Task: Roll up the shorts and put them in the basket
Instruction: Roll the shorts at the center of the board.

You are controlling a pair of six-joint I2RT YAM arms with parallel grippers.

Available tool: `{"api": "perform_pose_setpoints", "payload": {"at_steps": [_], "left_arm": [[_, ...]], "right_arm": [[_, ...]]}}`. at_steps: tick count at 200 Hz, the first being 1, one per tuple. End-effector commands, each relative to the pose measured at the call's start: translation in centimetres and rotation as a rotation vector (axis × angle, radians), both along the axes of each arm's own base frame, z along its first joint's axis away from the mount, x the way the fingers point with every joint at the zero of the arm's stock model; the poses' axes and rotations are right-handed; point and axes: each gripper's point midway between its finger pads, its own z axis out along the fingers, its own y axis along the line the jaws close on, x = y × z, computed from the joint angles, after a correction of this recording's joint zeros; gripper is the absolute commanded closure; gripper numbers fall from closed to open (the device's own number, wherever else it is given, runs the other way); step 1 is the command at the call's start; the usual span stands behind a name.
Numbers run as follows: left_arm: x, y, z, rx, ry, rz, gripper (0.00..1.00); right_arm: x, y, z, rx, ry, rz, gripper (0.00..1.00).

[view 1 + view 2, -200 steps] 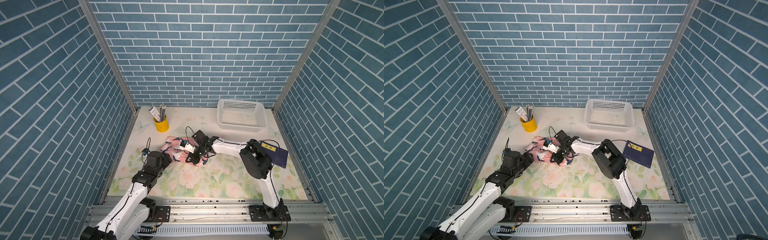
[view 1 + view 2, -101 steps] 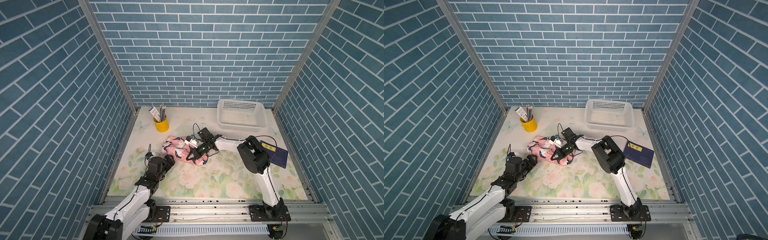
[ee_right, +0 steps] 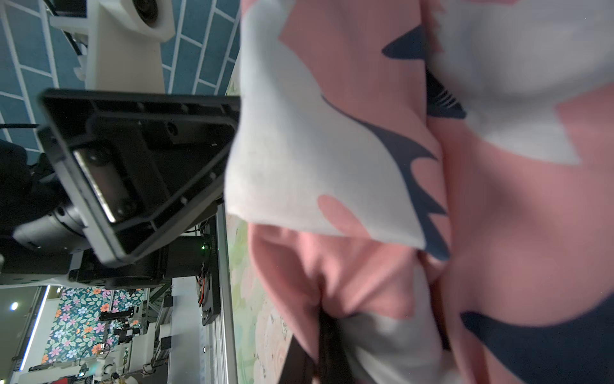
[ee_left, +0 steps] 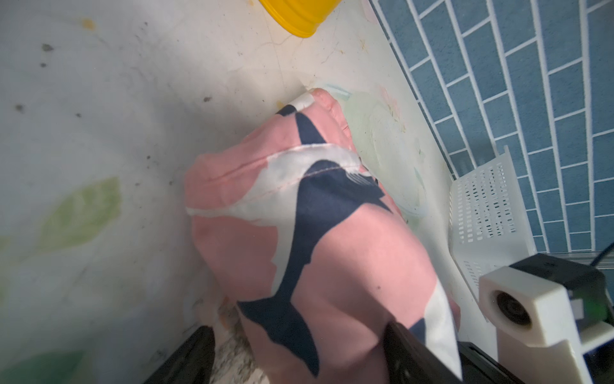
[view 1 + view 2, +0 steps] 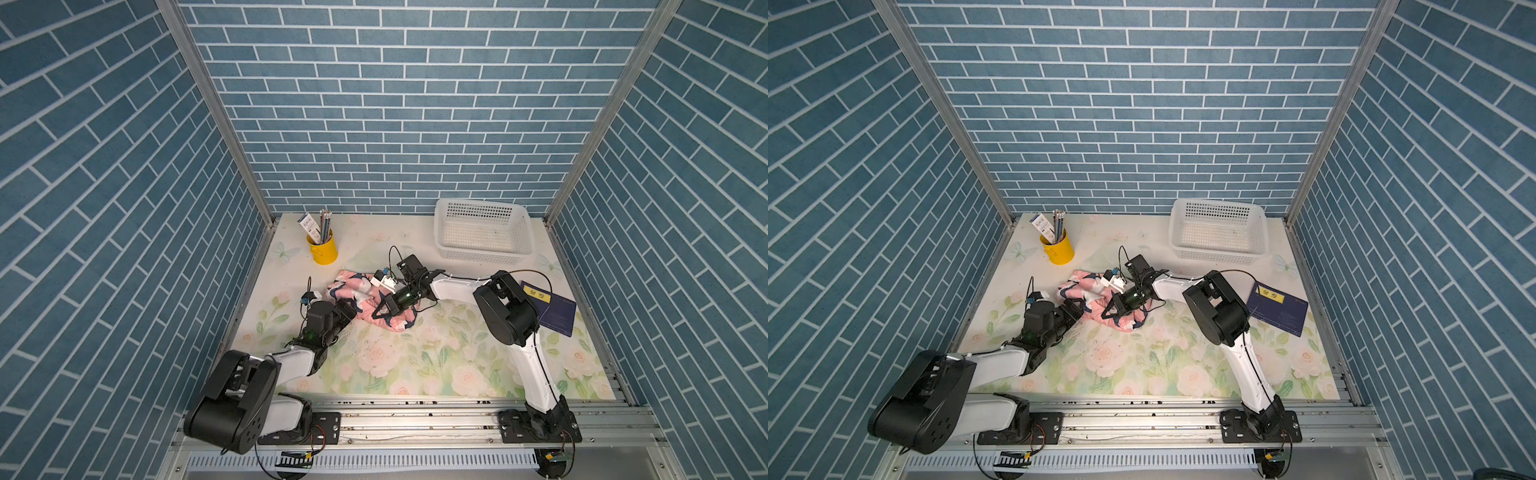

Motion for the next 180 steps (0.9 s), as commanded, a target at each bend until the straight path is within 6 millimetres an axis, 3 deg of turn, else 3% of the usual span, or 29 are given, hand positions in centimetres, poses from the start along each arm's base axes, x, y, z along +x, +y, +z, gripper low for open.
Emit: {"api": "perform_pose_setpoints", "payload": {"at_steps": [1, 19, 66, 96, 103, 119, 132, 145, 157, 180], "left_arm": [[1.7, -0.5, 0.8, -0.005, -0.043, -0.018, 0.18], [2.2, -0.5, 0.2, 0.008, -0.024, -0.012, 0.22], [3.3, -0.8, -0.8, -0.003, 0.010, -0.014, 0.66], [3.8, -1.2, -1.3, -0.004, 0.027, -0.029, 0.89], [3.8, -1.3, -1.3, -0.004, 0.027, -0.032, 0.90], [3.9, -1.5, -0.8, -0.015, 0.011, -0.039, 0.80], [3.8, -1.5, -0.3, -0.017, 0.002, -0.045, 0.51], [3.4, -1.4, 0.3, -0.014, -0.008, -0.047, 0.31], [2.9, -1.3, 0.7, -0.009, -0.021, -0.052, 0.22], [2.0, -1.2, 1.7, -0.006, -0.057, -0.065, 0.17]], "right_arm": [[-0.5, -0.4, -2.2, -0.043, 0.073, -0.011, 1.00], [-0.6, -0.4, -2.3, -0.040, 0.087, -0.009, 1.00], [-0.3, -0.4, -2.6, -0.041, 0.109, -0.016, 1.00], [-0.2, -0.5, -3.0, -0.038, 0.124, -0.024, 1.00], [-0.1, -0.5, -3.1, -0.038, 0.130, -0.026, 1.00], [0.0, -0.5, -3.1, -0.036, 0.128, -0.029, 1.00], [0.1, -0.5, -3.1, -0.031, 0.127, -0.033, 1.00], [0.3, -0.5, -3.2, -0.030, 0.129, -0.041, 1.00], [0.5, -0.6, -3.2, -0.029, 0.130, -0.044, 1.00], [0.6, -0.6, -3.2, -0.025, 0.128, -0.050, 1.00]]}}
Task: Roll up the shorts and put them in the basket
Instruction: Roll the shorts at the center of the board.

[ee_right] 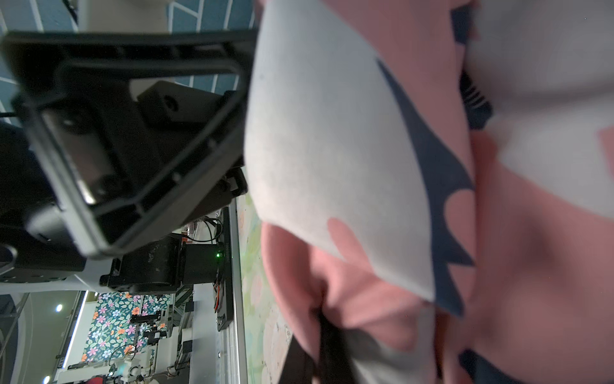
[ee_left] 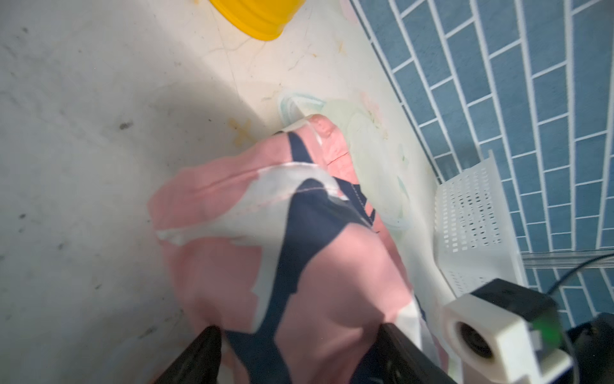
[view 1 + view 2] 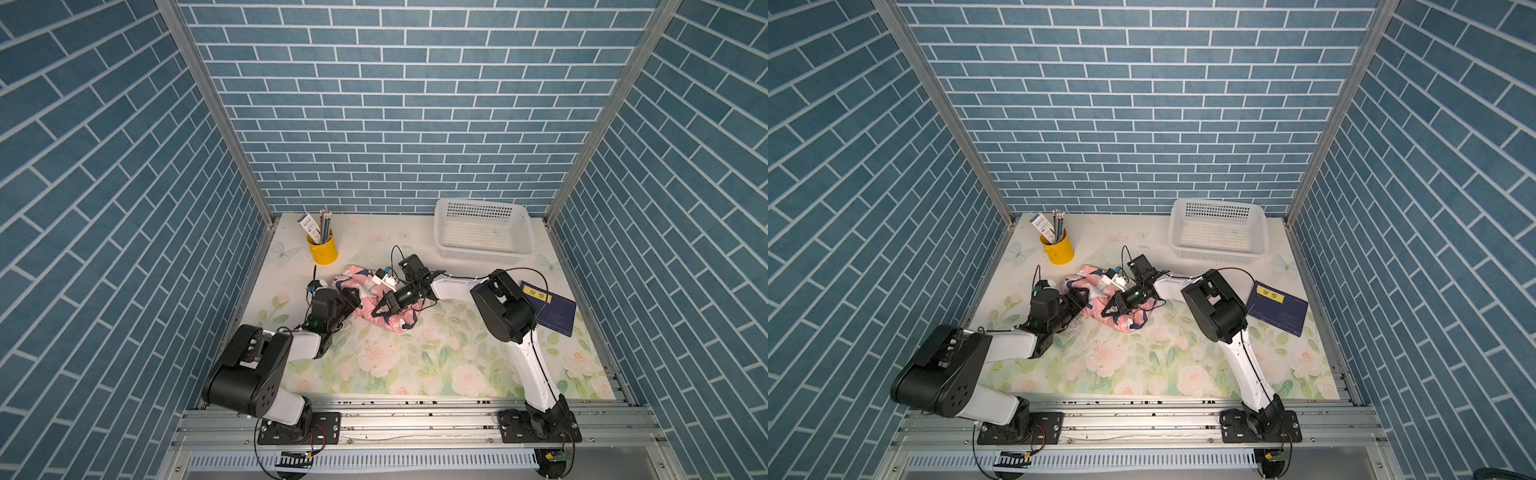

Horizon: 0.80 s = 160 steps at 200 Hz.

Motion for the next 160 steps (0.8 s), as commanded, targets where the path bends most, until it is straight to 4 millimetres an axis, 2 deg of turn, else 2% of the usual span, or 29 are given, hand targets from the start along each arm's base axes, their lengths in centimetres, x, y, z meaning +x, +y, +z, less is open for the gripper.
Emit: {"api": "perform_pose_setpoints", "payload": {"at_steps": [1, 40, 64, 107, 136, 160], "left_arm": [[-1.3, 0.1, 0.5, 0.016, -0.023, -0.029, 0.16], [-2.5, 0.3, 2.3, -0.009, -0.104, -0.036, 0.12], [-2.7, 0.3, 2.4, 0.005, -0.120, -0.044, 0.09], [-0.8, -0.7, 2.0, -0.007, -0.140, -0.076, 0.09], [0.9, -1.5, 0.9, -0.020, -0.116, -0.093, 0.11], [1.6, -2.1, -0.5, -0.040, -0.076, -0.103, 0.17]], "right_arm": [[-0.2, -0.8, -2.8, -0.063, 0.058, -0.027, 1.00], [-0.3, -1.1, -3.2, -0.069, 0.068, -0.029, 1.00], [-0.5, -1.3, -3.2, -0.070, 0.068, -0.030, 1.00], [-0.7, -1.4, -3.4, -0.069, 0.083, -0.031, 1.00], [-0.7, -1.3, -3.3, -0.062, 0.087, -0.030, 1.00], [-0.7, -1.4, -3.4, -0.061, 0.095, -0.028, 1.00]]}}
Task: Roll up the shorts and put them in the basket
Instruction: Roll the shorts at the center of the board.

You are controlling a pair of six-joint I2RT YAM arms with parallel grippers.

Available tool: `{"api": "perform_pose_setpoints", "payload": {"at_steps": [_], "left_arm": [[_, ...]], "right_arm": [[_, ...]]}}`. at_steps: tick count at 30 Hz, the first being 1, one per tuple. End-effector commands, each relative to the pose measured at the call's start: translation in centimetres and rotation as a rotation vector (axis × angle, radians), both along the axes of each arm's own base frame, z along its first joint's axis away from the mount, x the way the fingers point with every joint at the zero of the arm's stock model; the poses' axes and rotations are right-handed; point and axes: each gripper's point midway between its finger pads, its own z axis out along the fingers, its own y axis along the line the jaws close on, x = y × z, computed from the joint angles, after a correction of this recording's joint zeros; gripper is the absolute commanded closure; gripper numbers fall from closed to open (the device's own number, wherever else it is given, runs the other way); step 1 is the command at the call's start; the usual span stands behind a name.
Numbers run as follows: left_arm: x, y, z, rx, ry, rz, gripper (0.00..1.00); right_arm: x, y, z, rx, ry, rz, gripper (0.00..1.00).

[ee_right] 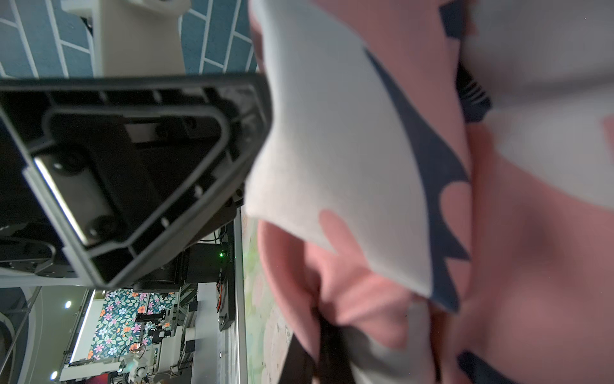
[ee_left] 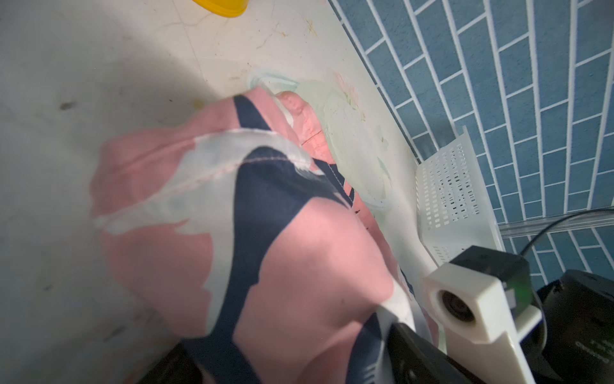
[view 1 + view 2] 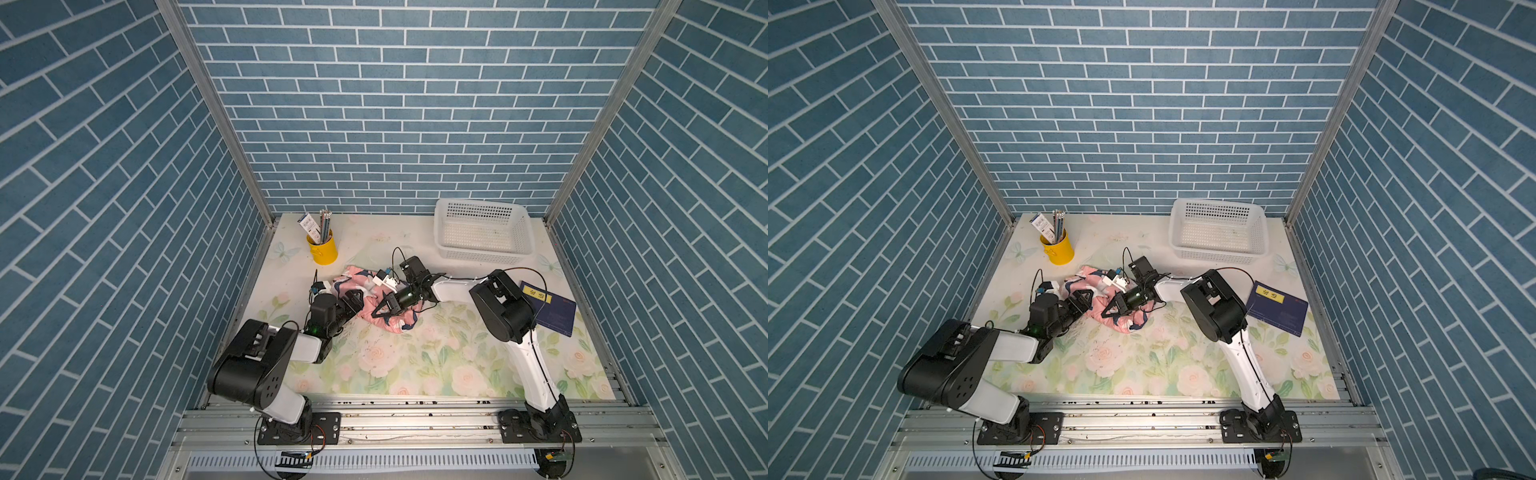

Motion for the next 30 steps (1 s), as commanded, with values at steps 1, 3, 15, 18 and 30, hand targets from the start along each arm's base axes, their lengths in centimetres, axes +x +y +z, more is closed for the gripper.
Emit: {"api": "perform_pose_setpoints", "payload": {"at_steps": [1, 3, 15, 18, 30], "left_arm": [[1.5, -0.8, 0.2, -0.028, -0.023, -0.022, 0.17], [1.7, -1.0, -0.6, -0.039, -0.004, -0.020, 0.25], [1.6, -1.2, -2.0, -0.034, 0.091, -0.023, 0.99], [1.5, -1.2, -2.0, -0.018, 0.128, -0.025, 1.00], [0.9, -1.0, -2.9, 0.047, 0.318, -0.025, 1.00]], "right_arm": [[-0.8, -1.2, -3.1, -0.088, 0.086, -0.021, 1.00], [-0.9, -1.2, -3.1, -0.081, 0.098, -0.013, 1.00], [2.0, -2.9, -1.4, -0.121, -0.086, -0.111, 0.74], [3.5, -4.5, 0.9, -0.174, -0.306, -0.170, 0.57], [-0.2, -3.7, 6.3, -0.303, -1.179, -0.104, 0.44]]}}
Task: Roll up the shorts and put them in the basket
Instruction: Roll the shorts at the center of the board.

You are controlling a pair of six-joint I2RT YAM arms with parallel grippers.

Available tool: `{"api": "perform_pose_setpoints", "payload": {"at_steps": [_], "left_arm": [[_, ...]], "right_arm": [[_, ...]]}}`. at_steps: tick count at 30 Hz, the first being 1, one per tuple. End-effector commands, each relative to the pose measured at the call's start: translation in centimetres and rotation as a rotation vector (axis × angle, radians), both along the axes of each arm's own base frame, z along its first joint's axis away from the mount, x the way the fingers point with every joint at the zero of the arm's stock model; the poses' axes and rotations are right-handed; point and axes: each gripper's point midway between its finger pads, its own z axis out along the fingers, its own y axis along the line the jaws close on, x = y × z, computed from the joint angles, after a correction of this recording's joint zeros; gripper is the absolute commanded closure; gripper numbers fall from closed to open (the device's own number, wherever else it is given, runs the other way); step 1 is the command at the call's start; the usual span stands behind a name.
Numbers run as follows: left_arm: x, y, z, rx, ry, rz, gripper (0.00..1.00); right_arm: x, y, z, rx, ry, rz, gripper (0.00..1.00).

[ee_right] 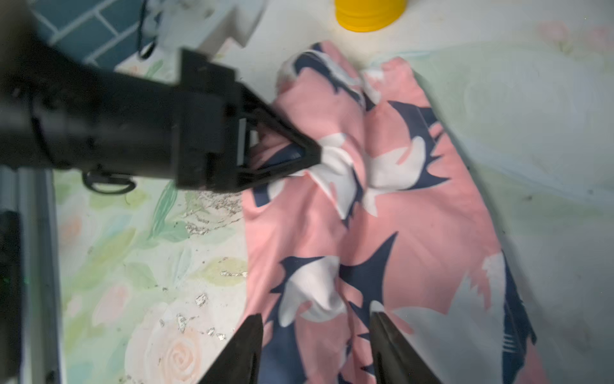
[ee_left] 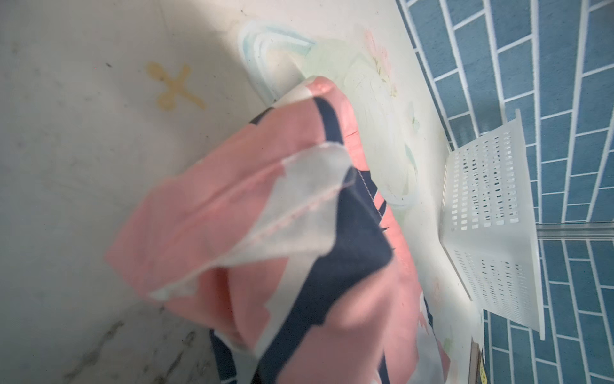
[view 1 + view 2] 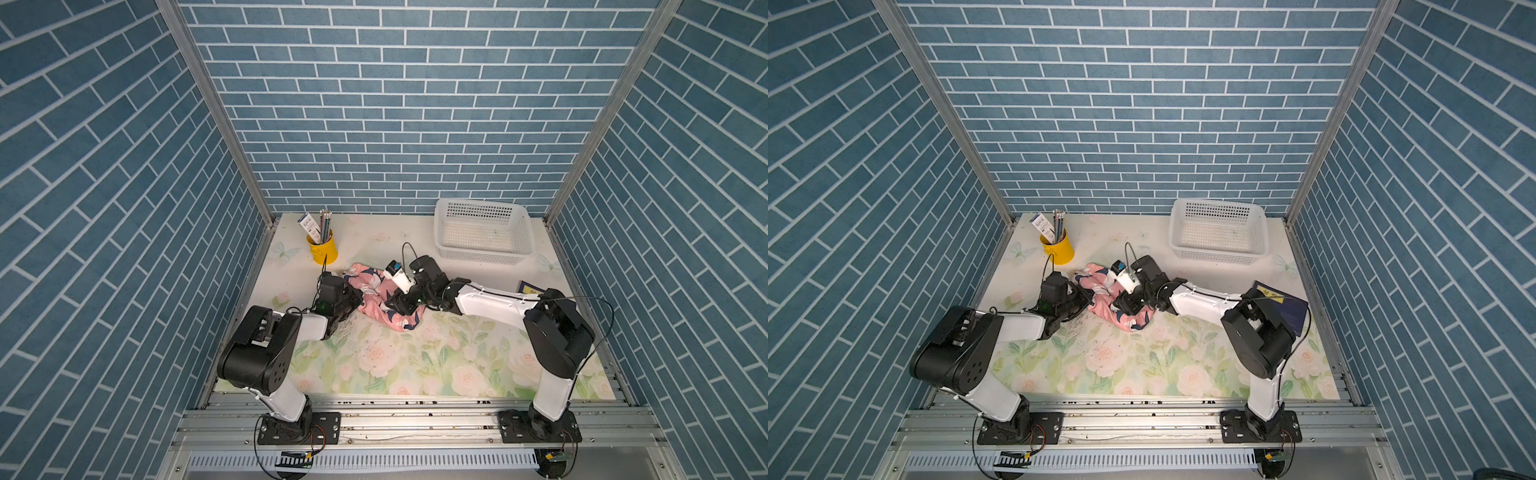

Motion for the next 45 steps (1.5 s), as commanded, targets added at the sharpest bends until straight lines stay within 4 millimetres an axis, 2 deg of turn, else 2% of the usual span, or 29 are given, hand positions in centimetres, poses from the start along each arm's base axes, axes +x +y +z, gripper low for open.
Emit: {"api": "perform_pose_setpoints", "payload": {"at_steps": [1, 5, 7, 13, 24, 25, 27, 28, 30, 31, 33, 36, 37, 39, 41, 43, 45], "left_arm": [[-1.6, 0.4, -2.0, 0.056, 0.145, -0.009, 1.00], [-1.6, 0.3, -2.5, 0.056, 0.210, -0.006, 1.00], [-1.4, 0.2, -2.6, 0.058, 0.233, -0.009, 1.00], [-1.2, -0.4, -2.3, 0.037, 0.251, -0.030, 1.00], [-2.3, -1.1, -2.3, 0.005, 0.280, -0.073, 1.00], [-2.4, -1.2, -2.2, 0.002, 0.279, -0.080, 1.00], [-2.5, -1.4, -2.1, -0.008, 0.276, -0.089, 1.00], [-2.6, -1.5, -2.0, -0.010, 0.273, -0.094, 1.00], [-2.6, -1.4, -1.9, -0.013, 0.269, -0.095, 1.00], [-2.7, -1.4, -1.9, -0.010, 0.269, -0.097, 1.00], [-2.7, -1.4, -1.9, -0.004, 0.267, -0.102, 1.00], [-2.6, -1.1, -1.6, 0.011, 0.250, -0.097, 1.00], [-2.5, -0.9, -1.4, 0.021, 0.239, -0.092, 0.93], [-2.3, -0.6, -0.7, 0.034, 0.211, -0.082, 0.66], [-2.1, -0.3, 0.4, 0.047, 0.173, -0.073, 0.44], [-1.9, 0.2, 1.9, 0.069, 0.119, -0.057, 0.30], [-1.9, 1.2, 3.5, 0.103, 0.068, -0.023, 0.20]], "right_arm": [[-2.2, 1.0, 0.5, -0.097, -0.326, 0.097, 0.44], [-5.1, 3.2, 0.9, -0.097, -0.456, 0.234, 0.44], [-5.2, 3.8, 0.2, -0.139, -0.507, 0.247, 0.43], [-3.3, 3.4, -2.2, -0.239, -0.602, 0.180, 0.41], [1.0, 2.3, -6.5, -0.409, -0.715, 0.022, 0.43], [1.4, 2.0, -6.7, -0.424, -0.726, -0.002, 0.45], [1.7, 1.7, -7.5, -0.444, -0.727, -0.009, 0.57], [1.7, 1.7, -7.7, -0.444, -0.722, -0.005, 0.65], [1.6, 1.6, -8.2, -0.446, -0.691, 0.007, 0.90], [1.4, 1.7, -8.1, -0.435, -0.673, 0.016, 0.96], [0.9, 1.7, -8.1, -0.417, -0.631, 0.043, 1.00], [-0.9, 1.9, -8.5, -0.387, -0.528, 0.113, 1.00], [-1.4, 1.9, -8.7, -0.382, -0.487, 0.126, 1.00], [-2.7, 2.0, -9.1, -0.365, -0.388, 0.172, 1.00], [-3.9, 2.0, -9.4, -0.340, -0.290, 0.199, 1.00], [-4.6, 1.7, -9.4, -0.328, -0.220, 0.203, 1.00], [-5.1, 1.5, -9.3, -0.305, -0.167, 0.216, 1.00]]}}
